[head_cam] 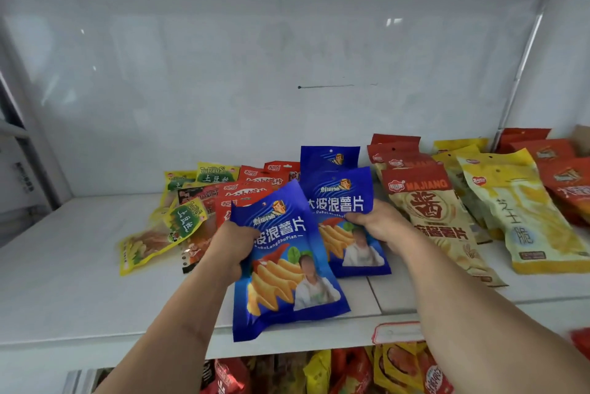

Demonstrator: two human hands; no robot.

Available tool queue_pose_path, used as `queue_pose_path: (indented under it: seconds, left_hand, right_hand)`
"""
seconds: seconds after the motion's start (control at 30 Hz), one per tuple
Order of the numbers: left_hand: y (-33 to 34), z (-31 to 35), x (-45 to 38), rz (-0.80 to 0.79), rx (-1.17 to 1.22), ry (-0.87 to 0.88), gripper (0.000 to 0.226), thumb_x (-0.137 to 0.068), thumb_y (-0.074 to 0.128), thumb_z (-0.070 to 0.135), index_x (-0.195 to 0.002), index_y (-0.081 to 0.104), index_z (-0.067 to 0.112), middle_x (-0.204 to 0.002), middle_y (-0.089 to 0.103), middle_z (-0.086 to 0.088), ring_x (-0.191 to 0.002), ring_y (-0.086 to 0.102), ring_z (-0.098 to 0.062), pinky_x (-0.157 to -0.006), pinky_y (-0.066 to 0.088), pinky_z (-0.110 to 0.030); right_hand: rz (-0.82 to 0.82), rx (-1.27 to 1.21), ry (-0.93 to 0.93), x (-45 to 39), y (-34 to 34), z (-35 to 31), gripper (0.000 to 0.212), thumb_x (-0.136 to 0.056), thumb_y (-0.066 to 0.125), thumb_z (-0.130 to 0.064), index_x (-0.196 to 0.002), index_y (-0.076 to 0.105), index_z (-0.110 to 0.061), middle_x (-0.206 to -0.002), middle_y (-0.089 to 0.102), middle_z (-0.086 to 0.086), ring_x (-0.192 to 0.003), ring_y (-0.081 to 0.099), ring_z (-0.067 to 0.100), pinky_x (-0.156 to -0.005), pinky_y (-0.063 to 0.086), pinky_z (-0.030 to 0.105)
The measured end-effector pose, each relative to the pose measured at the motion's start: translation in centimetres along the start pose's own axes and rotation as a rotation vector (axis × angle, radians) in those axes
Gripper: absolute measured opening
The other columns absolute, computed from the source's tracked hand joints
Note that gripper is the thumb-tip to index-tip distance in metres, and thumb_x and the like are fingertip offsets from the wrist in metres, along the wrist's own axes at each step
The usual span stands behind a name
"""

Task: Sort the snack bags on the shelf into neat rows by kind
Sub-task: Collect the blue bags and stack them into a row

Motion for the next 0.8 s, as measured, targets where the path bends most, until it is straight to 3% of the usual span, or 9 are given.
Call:
queue_pose_path:
  seconds: [0.1,0.23,0.4,0.5,0.57,0.63,0.73,0.8]
  left_hand:
    - [-1.0,0.0,-0.7,0.032,-0.014,0.011,0.010,-0.097,0.061,0.010,-0.105,0.057,0.006,-0.098,0.074,-0.019,-0.089,0.074,-0.036,-0.089,0.057,-0.054]
    - [0.8,0.7,-0.6,-0.003,-0.032,0.083,0.017,-0.095,0.065,0.011,-0.110,0.058,0.008,-0.099,0.075,-0.016,-0.087,0.075,-0.034,-0.086,0.059,-0.055]
    - [4.6,1.7,-0.4,-0.051,-0.069,0.167,0.027,-0.090,0.069,0.010,-0.114,0.058,0.008,-0.102,0.074,-0.014,-0.088,0.074,-0.031,-0.083,0.060,-0.052]
    - [6.6,1.8,-0.8,-0.028,-0.102,0.192,0.030,-0.089,0.070,0.009,-0.116,0.055,0.007,-0.106,0.072,-0.014,-0.089,0.073,-0.028,-0.077,0.061,-0.042]
    - [7.8,1.9,-1.1,-0.003,-0.134,0.210,0.037,-0.088,0.072,0.012,-0.119,0.054,0.005,-0.111,0.070,-0.015,-0.091,0.072,-0.028,-0.081,0.061,-0.045]
    - [8.8,2.2,-1.3,0.040,-0.189,0.223,0.042,-0.087,0.073,0.017,-0.121,0.052,0.006,-0.114,0.069,-0.014,-0.094,0.071,-0.029,-0.084,0.060,-0.047]
    - [10.1,2.4,-1.3,0.089,-0.223,0.250,0.044,-0.086,0.073,0.022,-0.121,0.049,0.010,-0.115,0.068,-0.011,-0.095,0.071,-0.029,-0.084,0.060,-0.047]
    - [10.7,2.3,-1.2,0.111,-0.226,0.259,0.046,-0.086,0.072,0.024,-0.122,0.048,0.011,-0.115,0.068,-0.010,-0.095,0.070,-0.029,-0.084,0.060,-0.047]
  right_hand:
    - [0.023,0.052,0.033,-0.6,-0.3,0.2,0.011,-0.095,0.065,-0.015,-0.099,0.059,-0.007,-0.067,0.064,0.015,-0.037,0.051,0.019,-0.048,0.046,0.028]
    - [0.123,0.124,0.020,-1.4,-0.3,0.5,0.013,-0.089,0.072,-0.014,-0.097,0.063,-0.009,-0.078,0.069,0.009,-0.051,0.058,0.019,-0.052,0.045,0.028]
    - [0.154,-0.050,0.011,-1.6,-0.6,1.1,0.014,-0.092,0.069,-0.017,-0.097,0.063,-0.005,-0.068,0.068,0.010,-0.034,0.052,0.013,-0.040,0.040,0.023]
    - [0.211,-0.120,0.036,-1.6,-0.9,1.4,0.026,-0.094,0.067,-0.025,-0.107,0.062,-0.002,-0.086,0.072,0.011,-0.053,0.063,0.014,-0.047,0.045,0.025]
    - [0.251,-0.108,0.094,-1.9,-1.3,1.6,0.038,-0.098,0.059,-0.038,-0.115,0.059,-0.004,-0.108,0.071,0.013,-0.082,0.068,0.021,-0.065,0.052,0.031]
    - [0.260,-0.068,0.140,-2.1,-1.5,1.6,0.055,-0.100,0.046,-0.054,-0.122,0.058,-0.005,-0.117,0.067,0.013,-0.102,0.065,0.028,-0.081,0.052,0.036]
    - [0.196,-0.060,0.160,-1.8,-1.2,1.3,0.066,-0.094,0.036,-0.071,-0.112,0.061,-0.012,-0.107,0.068,0.006,-0.097,0.065,0.025,-0.074,0.047,0.032]
    - [0.169,-0.078,0.125,-1.5,-0.9,1.4,0.048,-0.090,0.049,-0.070,-0.093,0.057,-0.023,-0.089,0.066,-0.004,-0.083,0.065,0.017,-0.070,0.048,0.029]
Point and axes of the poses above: each hand's wrist, its own x-axis away from the middle knuckle, its own y-axis out of the palm, z = x × y, the point moved 5 cm from there along -x, towards the middle knuckle
